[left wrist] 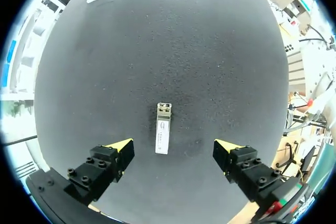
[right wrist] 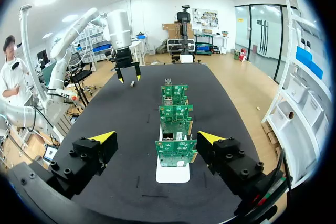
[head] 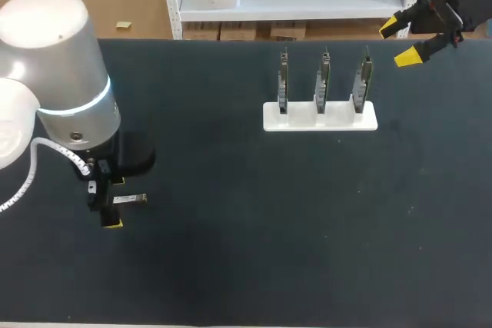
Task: Pick up the optical module with the left hand, and insert it into the network port with the right hand.
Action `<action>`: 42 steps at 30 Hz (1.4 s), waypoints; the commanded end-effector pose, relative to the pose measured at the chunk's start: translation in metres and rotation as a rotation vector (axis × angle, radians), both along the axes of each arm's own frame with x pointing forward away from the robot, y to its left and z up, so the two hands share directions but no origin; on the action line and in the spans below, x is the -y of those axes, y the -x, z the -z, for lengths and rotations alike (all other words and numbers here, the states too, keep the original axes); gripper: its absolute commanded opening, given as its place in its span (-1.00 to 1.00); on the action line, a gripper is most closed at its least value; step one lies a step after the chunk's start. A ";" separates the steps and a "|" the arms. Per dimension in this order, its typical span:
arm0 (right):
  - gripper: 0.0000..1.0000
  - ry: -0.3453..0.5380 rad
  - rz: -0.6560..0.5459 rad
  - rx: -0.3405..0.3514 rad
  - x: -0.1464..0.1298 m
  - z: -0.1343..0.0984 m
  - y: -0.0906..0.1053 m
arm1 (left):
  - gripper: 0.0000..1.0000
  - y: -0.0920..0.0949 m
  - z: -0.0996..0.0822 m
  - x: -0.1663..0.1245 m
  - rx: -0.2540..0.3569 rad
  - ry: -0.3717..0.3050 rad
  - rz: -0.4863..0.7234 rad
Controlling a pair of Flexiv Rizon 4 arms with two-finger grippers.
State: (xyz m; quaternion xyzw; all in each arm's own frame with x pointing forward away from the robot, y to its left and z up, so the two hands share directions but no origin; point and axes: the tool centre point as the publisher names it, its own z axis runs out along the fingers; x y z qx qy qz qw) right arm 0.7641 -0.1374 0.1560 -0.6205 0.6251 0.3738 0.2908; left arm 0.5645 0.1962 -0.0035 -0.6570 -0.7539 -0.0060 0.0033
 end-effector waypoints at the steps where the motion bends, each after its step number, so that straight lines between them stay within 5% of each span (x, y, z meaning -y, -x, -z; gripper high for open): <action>1: 1.00 0.000 0.005 0.004 0.000 0.000 0.003 | 1.00 -0.003 0.005 -0.001 -0.006 0.004 0.001; 12: 1.00 0.000 0.005 0.004 0.000 0.000 0.003 | 1.00 -0.007 0.013 0.001 -0.017 0.004 0.012; 13: 1.00 0.000 0.005 0.004 0.000 0.000 0.003 | 0.85 -0.008 0.014 0.001 -0.017 0.005 0.011; 14: 1.00 0.000 0.005 0.004 0.000 0.000 0.003 | 0.49 -0.009 0.015 0.002 -0.020 0.008 0.012; 15: 1.00 0.000 0.005 0.004 0.000 0.000 0.003 | -0.11 -0.009 0.016 0.002 -0.022 0.010 0.012; 17: 1.00 0.000 0.005 0.004 0.000 0.000 0.003 | -0.29 -0.010 0.018 0.003 -0.027 0.010 0.017; 19: 1.00 0.000 0.005 0.004 0.000 0.000 0.003 | -1.00 -0.010 0.019 0.003 -0.029 0.009 0.020; 32: 1.00 0.000 0.005 0.004 0.000 0.000 0.003 | -1.00 -0.014 0.018 0.002 -0.034 -0.002 0.020; 42: 1.00 0.000 0.005 0.004 0.000 0.000 0.003 | -1.00 -0.043 -0.010 0.003 0.049 0.058 -0.035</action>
